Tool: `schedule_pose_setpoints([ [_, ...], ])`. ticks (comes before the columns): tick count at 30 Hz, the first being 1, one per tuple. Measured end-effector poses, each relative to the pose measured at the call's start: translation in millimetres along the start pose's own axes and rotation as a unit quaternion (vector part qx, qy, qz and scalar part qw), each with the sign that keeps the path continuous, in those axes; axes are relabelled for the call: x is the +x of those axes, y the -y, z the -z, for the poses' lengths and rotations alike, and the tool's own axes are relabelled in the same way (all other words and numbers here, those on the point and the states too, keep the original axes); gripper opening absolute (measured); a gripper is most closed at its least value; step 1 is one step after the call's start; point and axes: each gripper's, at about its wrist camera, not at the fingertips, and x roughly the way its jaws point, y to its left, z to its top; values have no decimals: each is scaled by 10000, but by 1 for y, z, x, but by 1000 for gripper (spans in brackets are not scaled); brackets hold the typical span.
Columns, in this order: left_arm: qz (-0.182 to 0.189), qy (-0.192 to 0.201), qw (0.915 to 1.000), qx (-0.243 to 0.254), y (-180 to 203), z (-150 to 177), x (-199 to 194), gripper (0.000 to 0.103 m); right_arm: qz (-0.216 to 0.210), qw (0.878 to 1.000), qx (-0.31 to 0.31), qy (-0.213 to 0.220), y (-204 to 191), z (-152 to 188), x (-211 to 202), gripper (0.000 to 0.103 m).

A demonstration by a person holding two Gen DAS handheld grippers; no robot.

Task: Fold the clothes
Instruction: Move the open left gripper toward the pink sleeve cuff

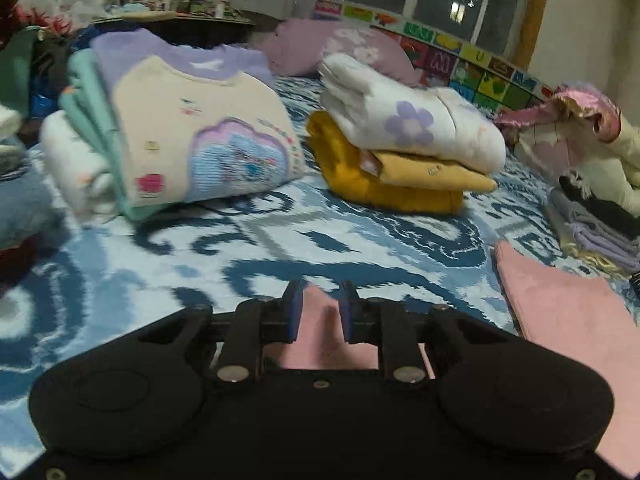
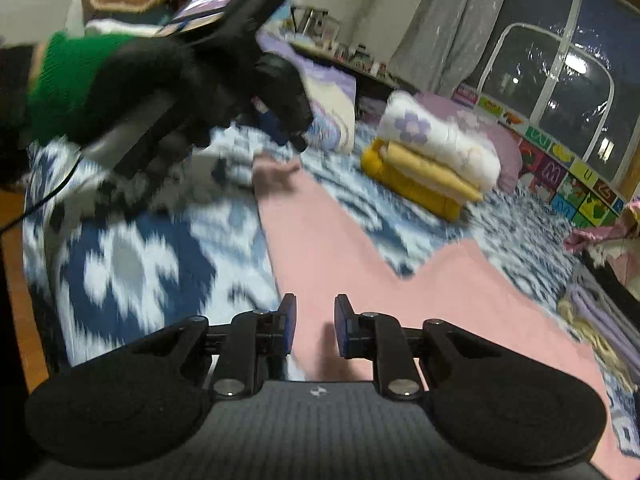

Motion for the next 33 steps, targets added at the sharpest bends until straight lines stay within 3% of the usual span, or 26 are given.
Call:
schedule_pose_setpoints([
  [3, 121, -15, 9999, -76, -7, 4, -8, 18, -77, 9999, 117, 76, 0, -21, 22, 21],
  [6, 553, -115, 9984, 71, -5, 6, -6, 18, -224, 9993, 280, 59, -2, -39, 50, 21],
  [8, 711, -383, 9956, 474, 4, 15, 0, 18, -334, 9986, 383, -174, -6, -42, 70, 21],
  [10, 409, -707, 9892, 1220, 16, 28, 8, 17, -430, 9968, 580, -353, -7, -37, 80, 21],
  [12, 263, -697, 9821, 1730, 22, 35, 8, 15, -488, 9971, 502, -305, -10, -34, 75, 23],
  [16, 388, -692, 9843, 1579, 13, 33, 2, 14, -654, 9964, 468, -250, -8, -32, 53, 20],
  [21, 289, -522, 9876, 1454, 4, 28, -11, 13, -232, 9945, 1020, -2, 27, -28, 36, 21],
  [23, 55, -431, 9899, 1346, -2, 25, -13, 13, -66, 9915, 1297, -83, 45, -27, 47, 21],
  [25, -93, -274, 9935, 1104, -9, 20, -14, 13, -46, 9865, 1531, -576, 60, -22, 74, 21],
  [26, -70, -171, 9947, 1009, -11, 17, -16, 13, -181, 9785, 1903, -772, 69, -13, 85, 21],
  [28, 92, -55, 9958, 910, -8, 13, -17, 13, -282, 9715, 2260, -652, 77, -7, 83, 21],
  [33, 508, -122, 9928, 1078, 28, 10, 9, 13, -247, 9791, 1955, -513, 57, -9, 70, 25],
])
